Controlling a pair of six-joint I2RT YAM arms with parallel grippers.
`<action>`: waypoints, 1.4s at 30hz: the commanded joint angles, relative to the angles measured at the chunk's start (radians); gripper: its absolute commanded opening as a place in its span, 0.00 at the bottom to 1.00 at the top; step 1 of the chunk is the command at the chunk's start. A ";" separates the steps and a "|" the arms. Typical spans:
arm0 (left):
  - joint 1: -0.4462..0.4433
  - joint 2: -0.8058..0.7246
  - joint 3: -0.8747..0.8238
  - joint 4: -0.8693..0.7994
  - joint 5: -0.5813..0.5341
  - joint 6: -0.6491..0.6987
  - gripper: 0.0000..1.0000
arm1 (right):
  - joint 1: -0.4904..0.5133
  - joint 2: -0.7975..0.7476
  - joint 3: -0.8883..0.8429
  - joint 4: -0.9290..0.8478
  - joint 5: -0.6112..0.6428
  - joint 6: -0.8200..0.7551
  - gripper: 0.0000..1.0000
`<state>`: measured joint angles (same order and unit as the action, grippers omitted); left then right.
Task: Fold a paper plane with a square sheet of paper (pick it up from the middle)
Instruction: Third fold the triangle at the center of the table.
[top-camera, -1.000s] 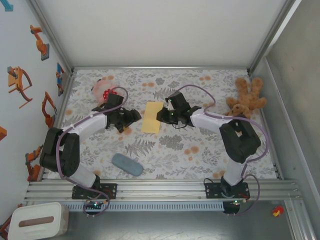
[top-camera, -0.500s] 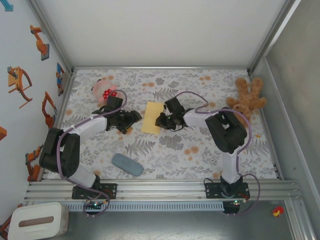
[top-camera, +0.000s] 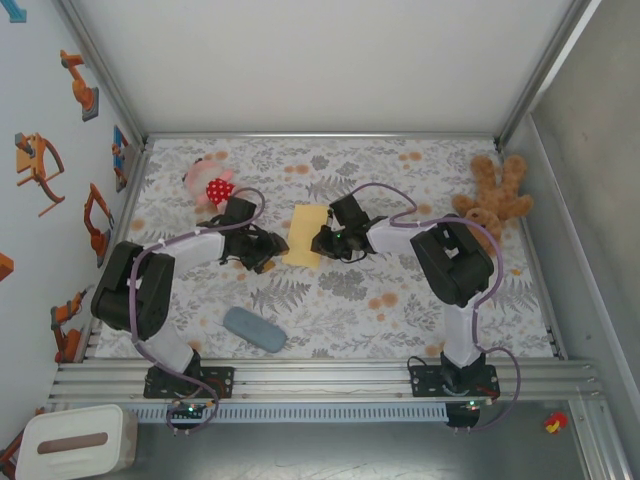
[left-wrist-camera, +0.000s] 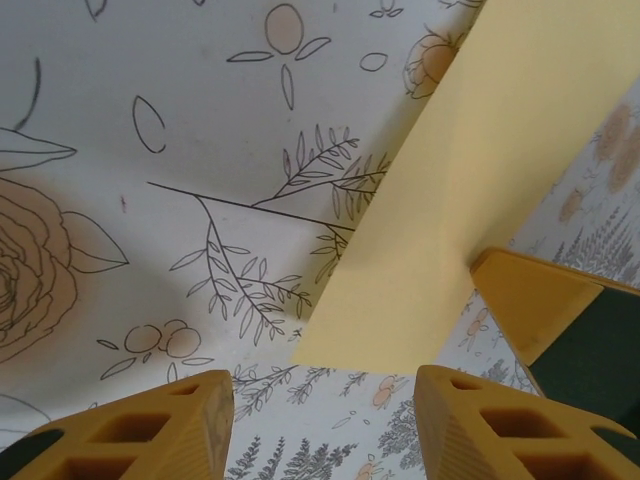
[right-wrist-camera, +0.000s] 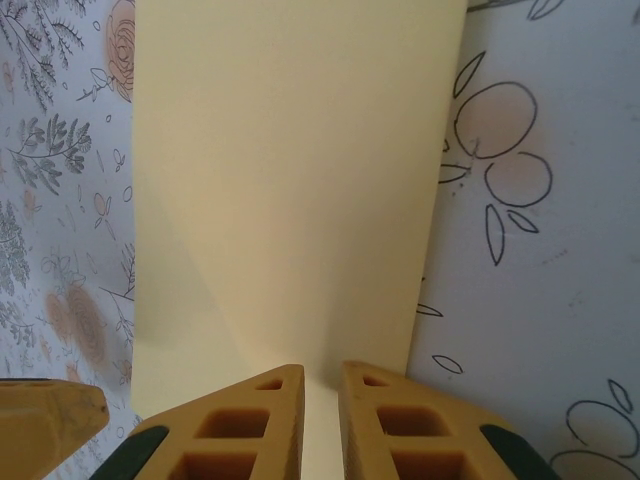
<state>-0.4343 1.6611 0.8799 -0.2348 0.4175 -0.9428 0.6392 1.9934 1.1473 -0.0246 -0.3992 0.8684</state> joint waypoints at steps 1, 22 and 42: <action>-0.003 0.031 0.032 0.009 0.009 0.038 0.47 | 0.001 0.013 -0.023 -0.061 0.033 0.009 0.17; 0.028 0.130 0.105 0.144 0.208 0.196 0.38 | 0.001 0.007 -0.027 -0.066 0.033 -0.005 0.16; 0.070 0.298 0.240 0.064 0.302 0.251 0.21 | -0.009 -0.018 -0.020 -0.084 0.036 -0.050 0.15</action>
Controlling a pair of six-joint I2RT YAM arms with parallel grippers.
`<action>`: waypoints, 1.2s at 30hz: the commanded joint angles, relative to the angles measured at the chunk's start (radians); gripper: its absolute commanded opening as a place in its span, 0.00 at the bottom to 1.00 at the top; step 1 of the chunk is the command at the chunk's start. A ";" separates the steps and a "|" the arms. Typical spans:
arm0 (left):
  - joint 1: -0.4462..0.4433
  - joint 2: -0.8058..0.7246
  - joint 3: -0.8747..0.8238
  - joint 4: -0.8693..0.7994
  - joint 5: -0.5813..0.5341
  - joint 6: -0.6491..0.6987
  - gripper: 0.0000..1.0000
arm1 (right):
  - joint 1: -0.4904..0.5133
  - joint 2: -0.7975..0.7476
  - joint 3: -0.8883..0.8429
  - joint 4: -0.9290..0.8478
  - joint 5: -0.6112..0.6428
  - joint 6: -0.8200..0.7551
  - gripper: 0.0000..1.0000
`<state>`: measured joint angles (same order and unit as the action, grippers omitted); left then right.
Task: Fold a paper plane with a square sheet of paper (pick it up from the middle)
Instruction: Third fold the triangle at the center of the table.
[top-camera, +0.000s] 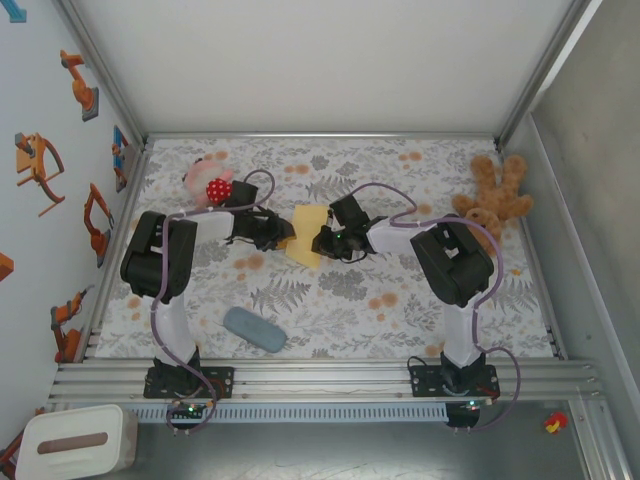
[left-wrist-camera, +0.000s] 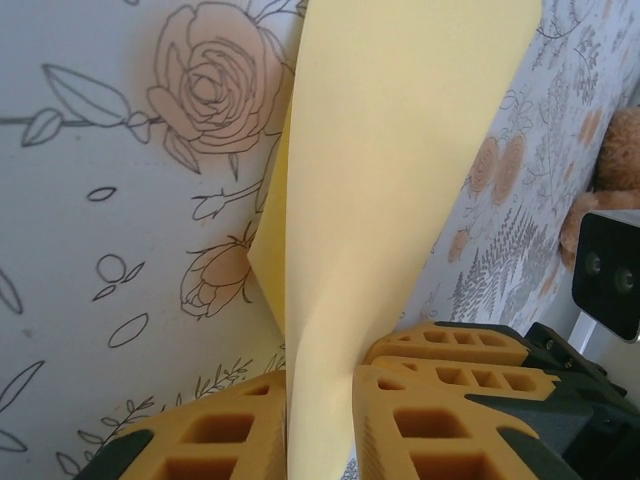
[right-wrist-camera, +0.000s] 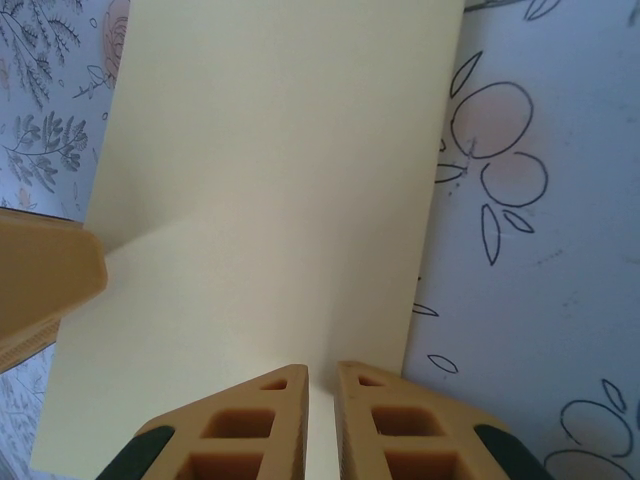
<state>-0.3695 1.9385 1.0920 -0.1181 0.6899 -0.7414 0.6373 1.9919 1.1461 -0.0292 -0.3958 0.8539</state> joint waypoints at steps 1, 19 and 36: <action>0.005 0.021 0.030 -0.060 0.029 0.057 0.21 | -0.008 -0.019 -0.020 -0.080 0.030 -0.041 0.15; -0.007 -0.054 -0.107 0.057 0.025 -0.123 0.03 | -0.014 -0.253 -0.127 0.061 0.038 -0.284 0.44; -0.119 -0.191 -0.092 -0.069 -0.138 -0.306 0.03 | 0.130 -0.471 -0.384 0.276 0.169 -0.760 0.56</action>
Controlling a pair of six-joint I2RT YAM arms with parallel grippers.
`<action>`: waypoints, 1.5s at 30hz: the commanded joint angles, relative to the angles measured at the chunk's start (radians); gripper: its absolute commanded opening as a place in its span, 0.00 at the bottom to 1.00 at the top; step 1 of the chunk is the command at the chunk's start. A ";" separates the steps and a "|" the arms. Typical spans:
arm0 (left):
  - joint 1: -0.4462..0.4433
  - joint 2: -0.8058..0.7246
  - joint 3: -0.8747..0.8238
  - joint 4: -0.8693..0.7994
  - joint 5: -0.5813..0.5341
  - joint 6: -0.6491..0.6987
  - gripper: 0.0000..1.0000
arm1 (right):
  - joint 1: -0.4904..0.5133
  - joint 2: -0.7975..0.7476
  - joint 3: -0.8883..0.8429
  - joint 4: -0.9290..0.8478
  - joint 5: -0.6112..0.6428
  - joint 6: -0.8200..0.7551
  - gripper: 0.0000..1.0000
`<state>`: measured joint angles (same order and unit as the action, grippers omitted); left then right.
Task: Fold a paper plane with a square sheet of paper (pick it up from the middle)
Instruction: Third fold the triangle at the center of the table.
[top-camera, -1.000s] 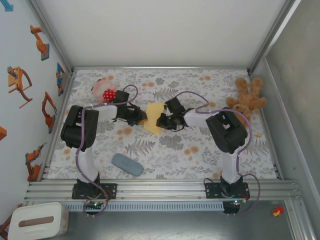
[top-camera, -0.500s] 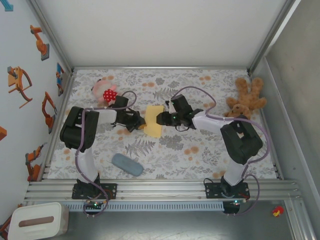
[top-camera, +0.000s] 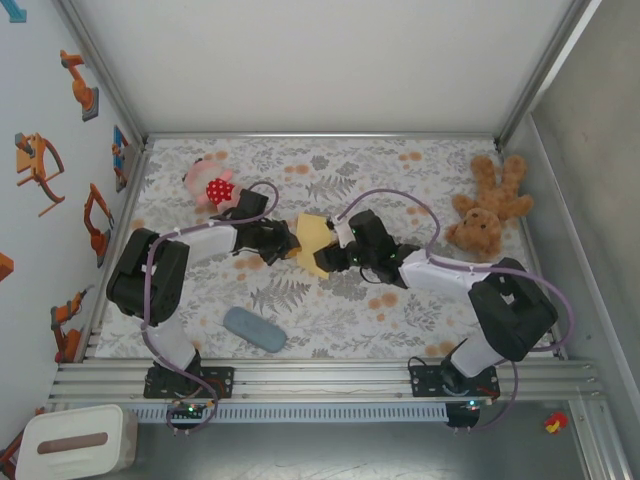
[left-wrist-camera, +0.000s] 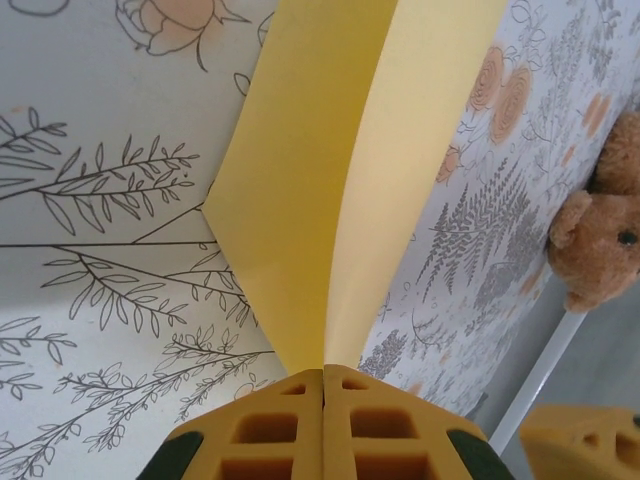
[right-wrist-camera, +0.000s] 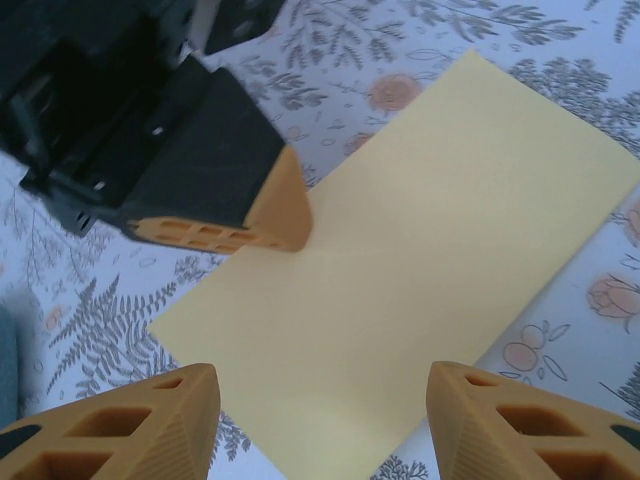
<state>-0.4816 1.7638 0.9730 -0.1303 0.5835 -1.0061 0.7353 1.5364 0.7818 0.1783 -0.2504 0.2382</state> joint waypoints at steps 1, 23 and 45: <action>-0.010 -0.017 0.030 -0.064 -0.035 -0.043 0.03 | 0.045 -0.008 -0.019 0.070 0.027 -0.163 0.56; -0.024 -0.015 0.044 -0.087 -0.039 -0.071 0.04 | 0.159 0.167 -0.040 0.264 0.198 -0.315 0.38; 0.037 -0.115 0.052 -0.190 -0.133 0.015 0.39 | 0.153 0.159 -0.044 0.233 0.053 -0.254 0.00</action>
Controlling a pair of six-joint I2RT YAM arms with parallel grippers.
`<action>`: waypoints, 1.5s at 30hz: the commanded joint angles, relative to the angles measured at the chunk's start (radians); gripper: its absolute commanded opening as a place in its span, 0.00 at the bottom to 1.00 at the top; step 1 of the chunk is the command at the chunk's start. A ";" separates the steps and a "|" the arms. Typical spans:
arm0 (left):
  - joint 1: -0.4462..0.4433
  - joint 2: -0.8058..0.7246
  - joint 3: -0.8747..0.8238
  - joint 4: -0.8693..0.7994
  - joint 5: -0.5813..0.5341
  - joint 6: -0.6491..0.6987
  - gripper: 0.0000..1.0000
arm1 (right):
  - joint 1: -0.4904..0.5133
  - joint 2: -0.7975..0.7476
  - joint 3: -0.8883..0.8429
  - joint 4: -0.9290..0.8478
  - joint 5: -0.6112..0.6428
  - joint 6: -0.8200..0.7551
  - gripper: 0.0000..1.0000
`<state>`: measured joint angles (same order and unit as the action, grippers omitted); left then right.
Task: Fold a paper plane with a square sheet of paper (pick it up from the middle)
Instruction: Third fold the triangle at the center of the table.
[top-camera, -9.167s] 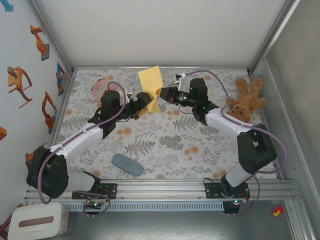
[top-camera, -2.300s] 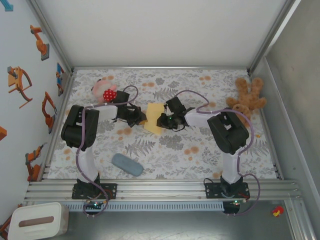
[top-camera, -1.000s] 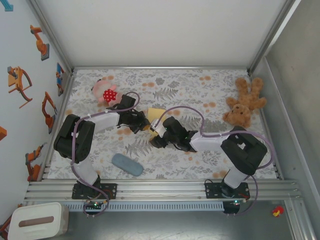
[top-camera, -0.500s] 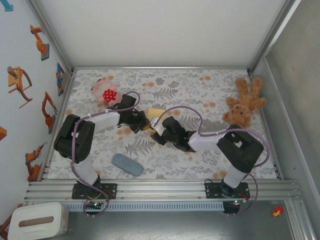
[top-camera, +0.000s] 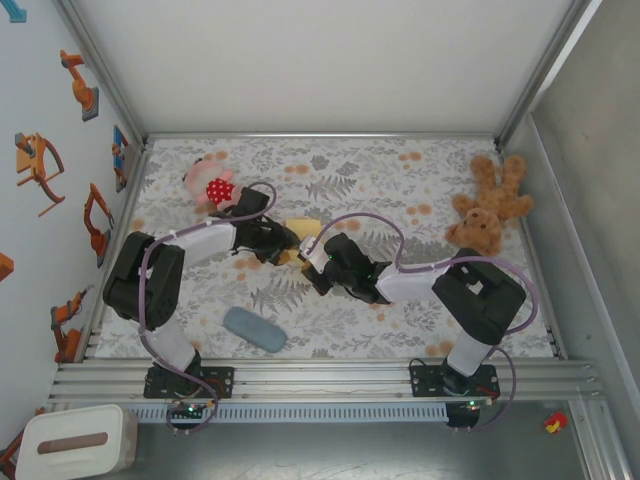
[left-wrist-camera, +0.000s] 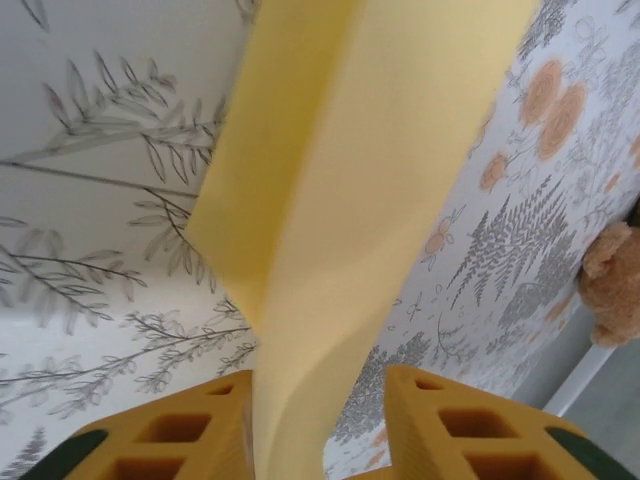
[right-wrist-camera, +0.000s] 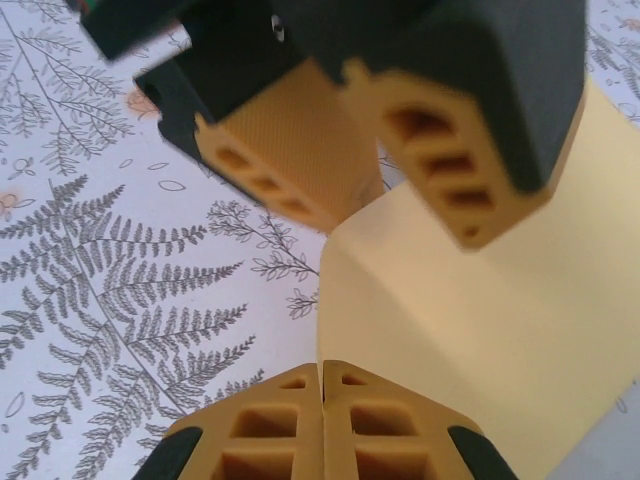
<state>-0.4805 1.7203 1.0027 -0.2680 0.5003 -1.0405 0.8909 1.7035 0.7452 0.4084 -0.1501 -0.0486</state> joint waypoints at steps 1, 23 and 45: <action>0.045 -0.088 0.020 -0.050 -0.058 0.061 0.39 | -0.004 -0.010 -0.013 0.003 -0.063 0.048 0.00; -0.014 0.282 0.293 -0.108 0.001 0.212 0.23 | -0.080 0.025 -0.080 0.105 -0.259 0.300 0.00; -0.047 0.427 0.422 -0.282 0.001 0.342 0.21 | -0.182 0.090 -0.006 0.024 -0.273 0.417 0.00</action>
<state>-0.5148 2.1056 1.4189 -0.4747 0.5034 -0.7380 0.7128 1.7721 0.7074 0.4675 -0.4393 0.3538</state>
